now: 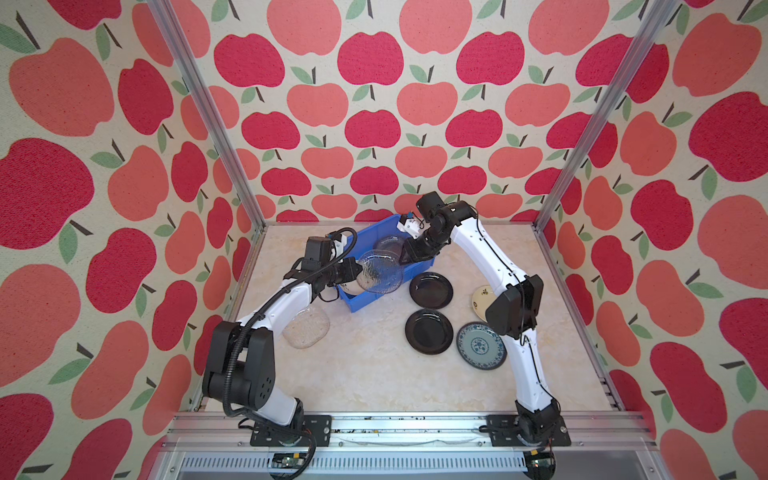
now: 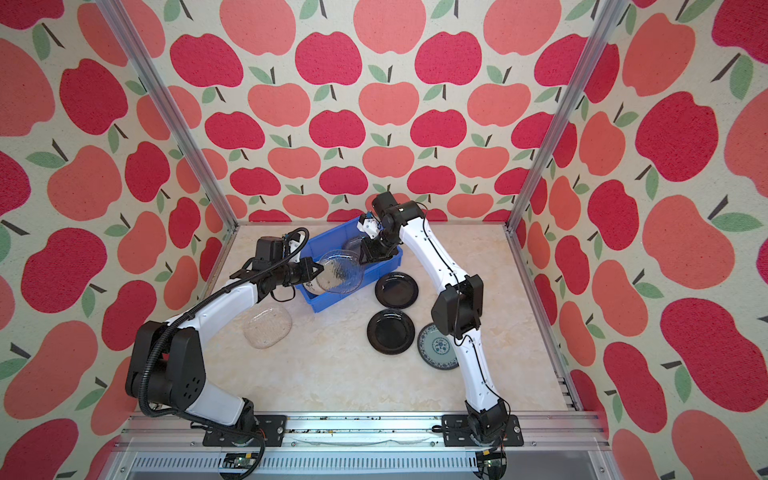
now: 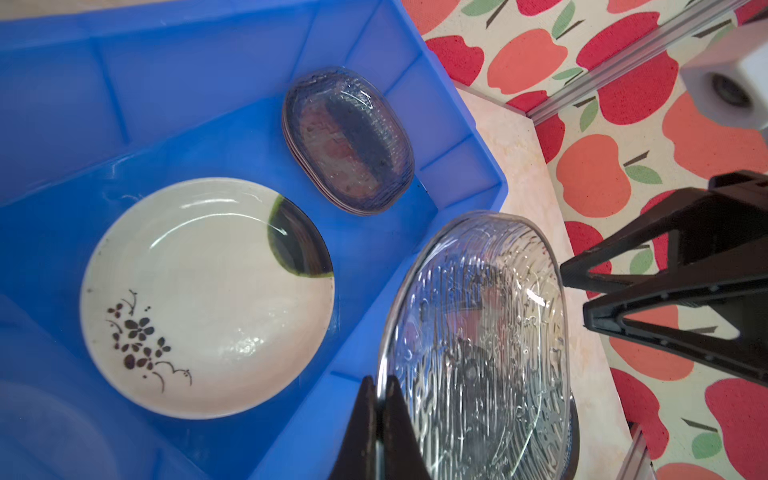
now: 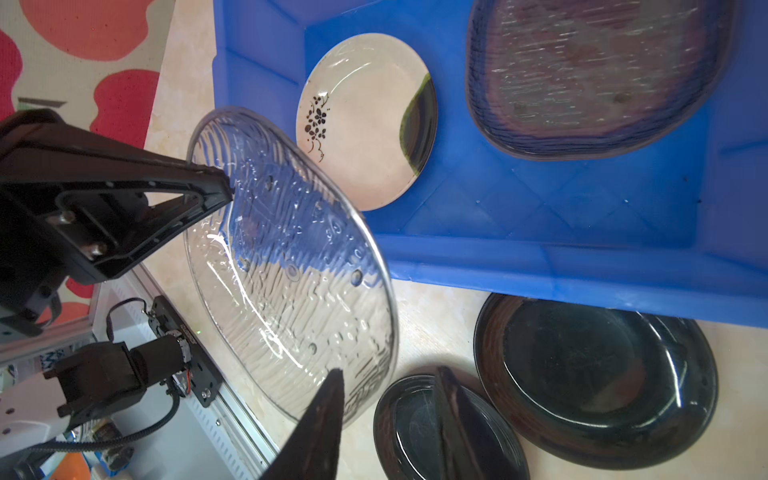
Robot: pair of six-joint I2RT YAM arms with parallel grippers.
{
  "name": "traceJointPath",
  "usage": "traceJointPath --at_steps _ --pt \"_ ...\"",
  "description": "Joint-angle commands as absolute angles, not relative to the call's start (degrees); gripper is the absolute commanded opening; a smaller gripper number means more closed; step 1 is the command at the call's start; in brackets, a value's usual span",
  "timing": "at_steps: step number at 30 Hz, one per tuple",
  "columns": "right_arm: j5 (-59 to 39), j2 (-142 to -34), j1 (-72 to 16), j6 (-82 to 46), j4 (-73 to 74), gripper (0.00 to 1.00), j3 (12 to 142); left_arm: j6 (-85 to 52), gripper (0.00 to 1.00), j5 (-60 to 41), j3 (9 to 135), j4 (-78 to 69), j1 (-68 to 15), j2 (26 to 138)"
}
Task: Place the plates into the plastic bin on the countertop
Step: 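Lower the glass plate into the bin with the left gripper while the right releases, then set the glass plate against the bin wall with the left gripper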
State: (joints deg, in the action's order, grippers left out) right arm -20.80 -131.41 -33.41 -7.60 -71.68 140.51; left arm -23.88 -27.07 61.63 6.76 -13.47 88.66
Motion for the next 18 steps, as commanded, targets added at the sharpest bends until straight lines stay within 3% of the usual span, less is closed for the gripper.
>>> traceJointPath --at_steps 1,12,18 --pt "-17.2 -128.3 -30.4 -13.5 -65.8 0.43 138.0 -28.3 0.00 -19.6 65.7 5.6 -15.0 89.6" --pt "-16.7 -116.4 -26.9 -22.5 -47.3 0.44 120.4 -44.2 0.00 1.5 76.5 4.1 -21.4 100.6" --pt "-17.7 -113.7 -26.4 -23.5 -44.8 0.44 116.1 -51.3 0.00 5.6 82.3 6.1 -21.9 107.2"
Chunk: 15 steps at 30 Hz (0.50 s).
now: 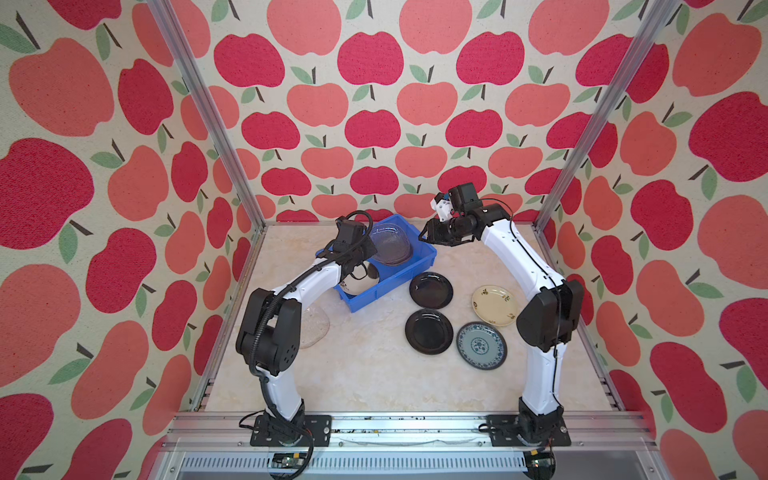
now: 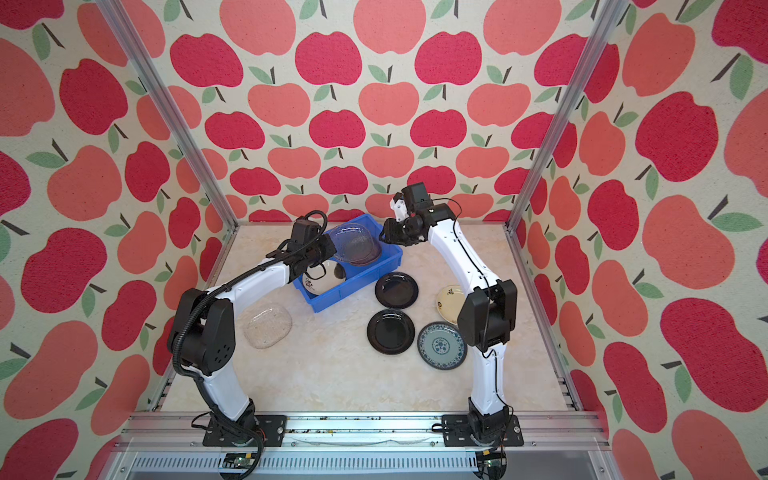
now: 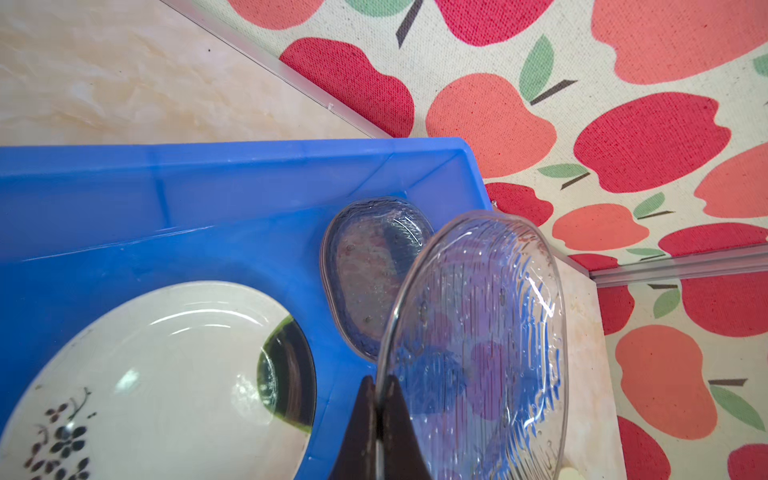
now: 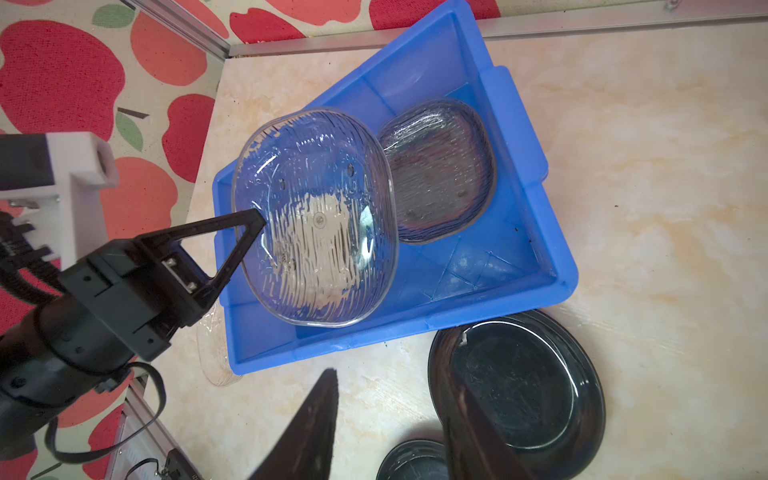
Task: Place the plates into the plastic bin on the countertop
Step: 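Set the glass plate against the bin wall with the left gripper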
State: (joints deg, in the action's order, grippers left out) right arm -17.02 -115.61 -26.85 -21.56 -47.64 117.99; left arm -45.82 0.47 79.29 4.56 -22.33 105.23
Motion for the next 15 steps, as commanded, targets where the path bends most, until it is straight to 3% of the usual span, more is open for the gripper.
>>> traceJointPath --at_steps 1,15 --pt "-17.8 -113.3 -26.3 -23.6 -44.5 0.44 115.4 -52.4 0.00 6.7 82.8 6.3 -22.0 108.2" --pt "-22.3 -109.8 -24.4 -25.2 -38.3 0.44 106.7 -58.1 0.00 10.2 94.7 13.0 -24.0 120.6"
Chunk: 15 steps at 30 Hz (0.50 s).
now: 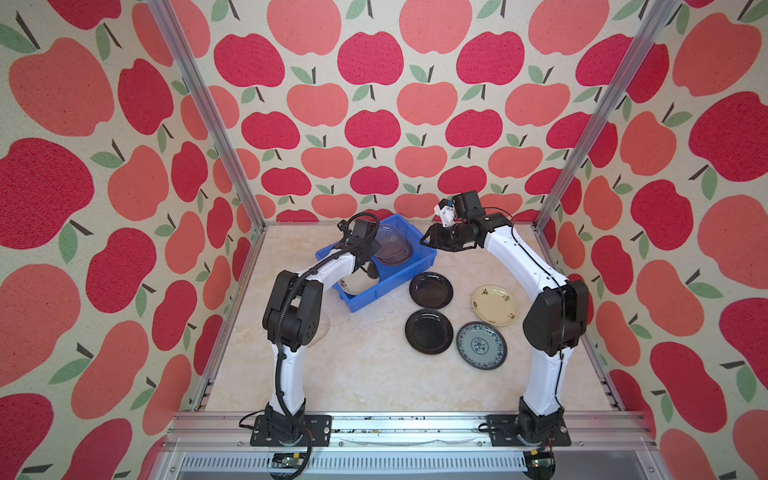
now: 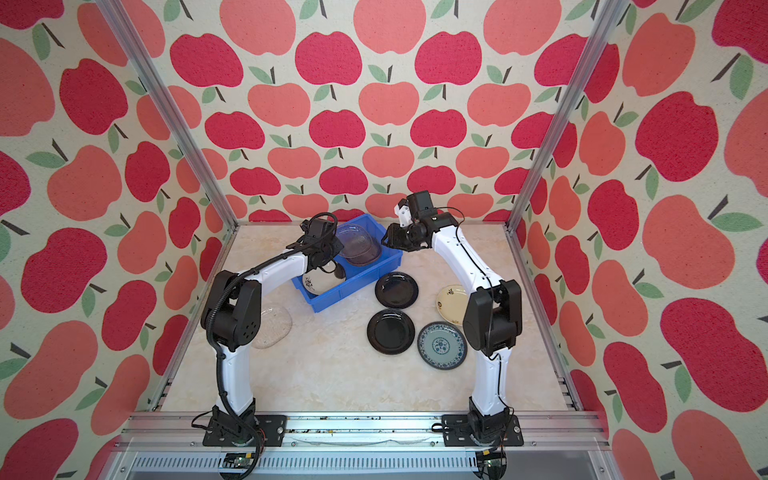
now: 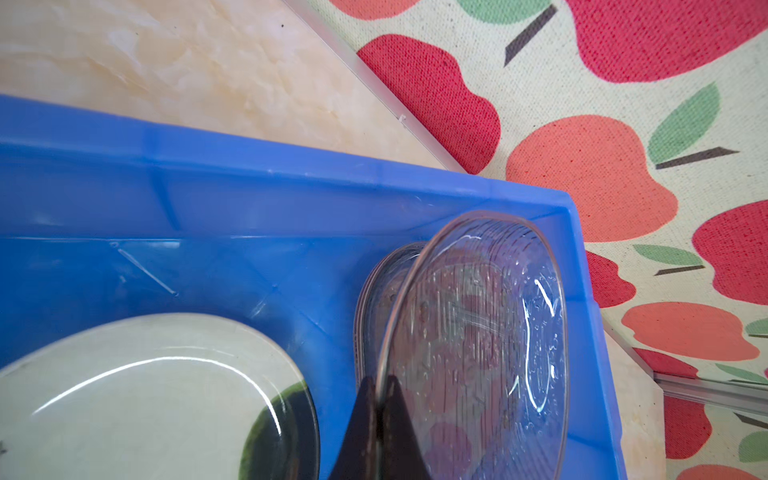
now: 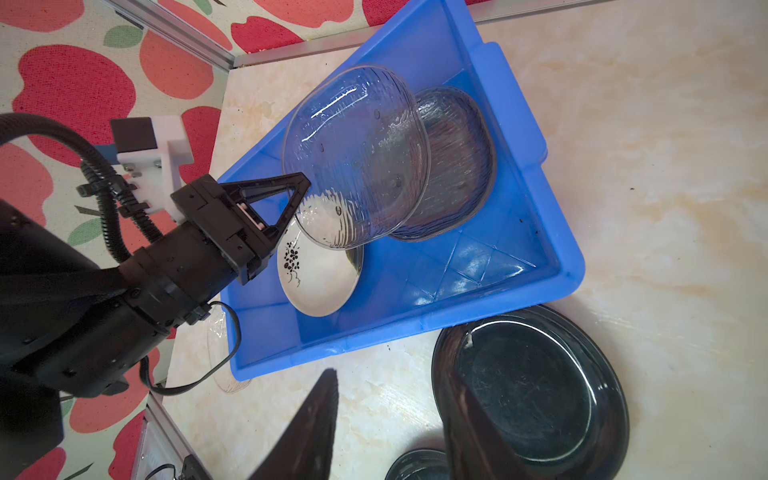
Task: Place the plates into the plastic bin on the countertop
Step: 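Set the glass plate against the bin wall with the left gripper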
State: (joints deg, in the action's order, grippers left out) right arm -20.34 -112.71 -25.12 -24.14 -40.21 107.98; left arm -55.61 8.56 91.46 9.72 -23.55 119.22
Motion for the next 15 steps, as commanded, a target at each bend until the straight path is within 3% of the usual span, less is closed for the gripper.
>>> traceJointPath --at_steps 1,15 --pt "-22.5 -109.6 -24.3 -25.2 -38.1 0.44 106.4 -58.1 0.00 10.5 95.3 13.1 -24.2 121.0" --pt "-24.4 -108.9 -23.3 -25.0 -37.0 0.44 104.1 -60.3 0.00 11.1 100.6 14.5 -25.0 127.7"
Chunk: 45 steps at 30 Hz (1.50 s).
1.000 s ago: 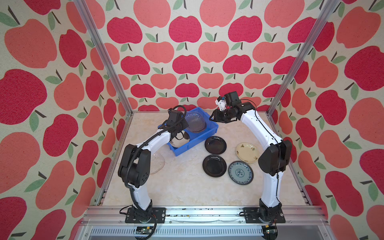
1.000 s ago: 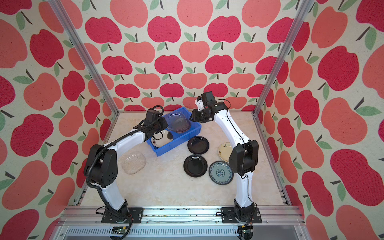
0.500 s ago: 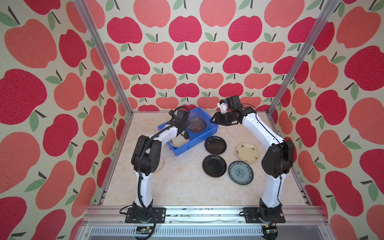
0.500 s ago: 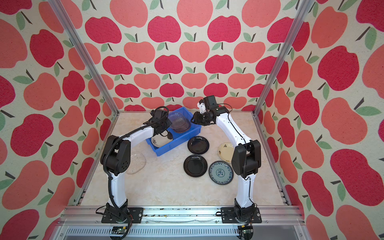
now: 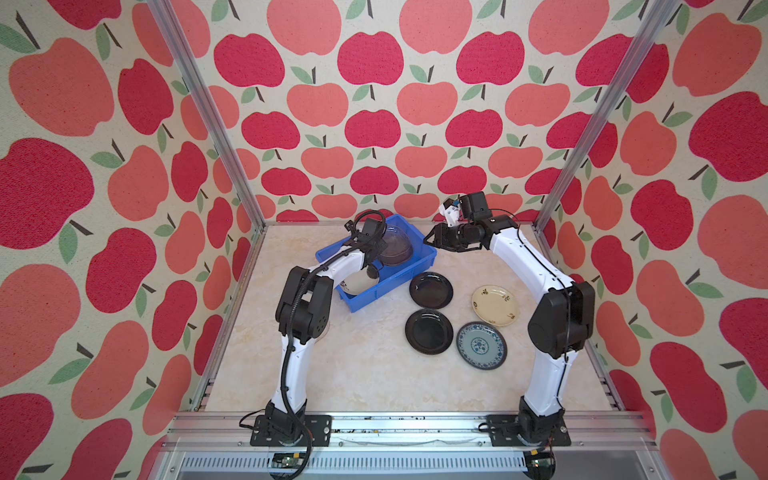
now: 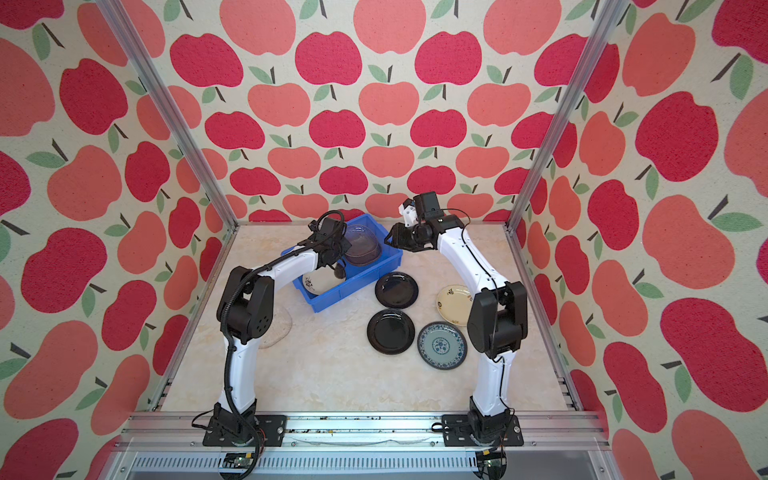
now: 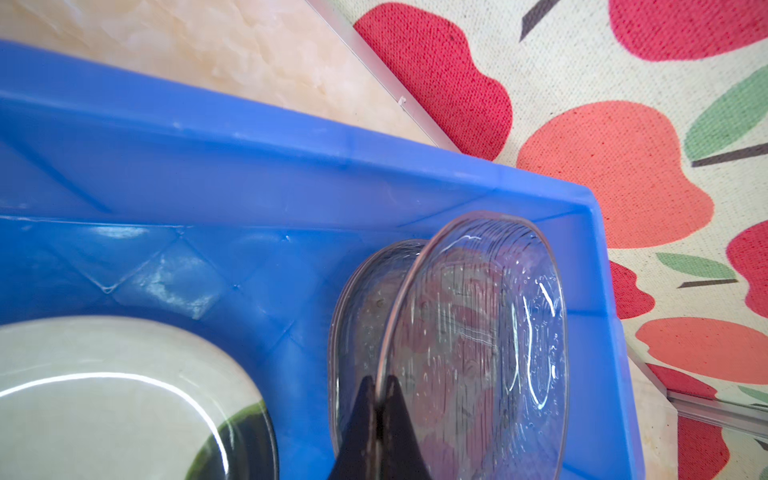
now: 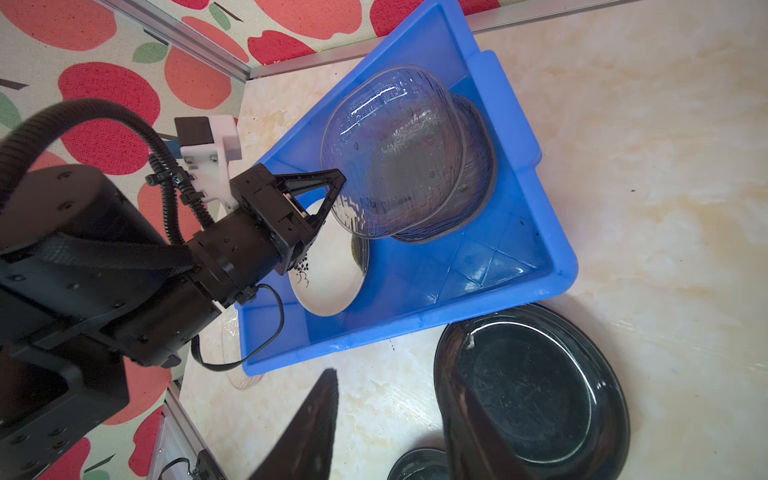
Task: Place the plates into the plastic bin on the countertop
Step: 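Set the glass plate against the bin wall with the left gripper, then open the left gripper and lift it off the plate stack while the right withdraws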
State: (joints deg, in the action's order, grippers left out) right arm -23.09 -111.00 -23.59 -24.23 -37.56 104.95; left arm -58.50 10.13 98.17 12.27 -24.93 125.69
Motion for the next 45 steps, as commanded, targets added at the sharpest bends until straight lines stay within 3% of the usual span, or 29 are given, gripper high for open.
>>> traceJointPath --at_steps 1,10,18,35,38,45 --pt "-24.5 -108.9 -23.2 -25.1 -36.9 0.44 104.1 -60.8 0.00 10.8 101.1 14.9 -25.0 128.1" --pt "-25.4 -109.3 -23.3 -25.3 -36.6 0.47 104.1 -61.4 0.00 9.1 102.9 15.1 -25.0 130.5" --pt "-25.8 -109.3 -23.2 -25.3 -36.5 0.57 104.3 -58.9 0.01 2.9 106.5 15.9 -24.4 132.8" --pt "-26.6 -109.9 -23.8 -25.4 -36.2 0.60 104.8 -55.3 0.27 2.7 104.4 15.9 -24.4 130.1" --pt "-26.7 -109.8 -23.9 -25.4 -36.3 0.60 104.9 -54.2 0.36 3.1 104.4 16.1 -24.4 129.4" --pt "-26.5 -109.7 -24.7 -25.2 -36.0 0.61 105.1 -52.4 0.38 4.2 100.5 14.4 -24.3 126.1"
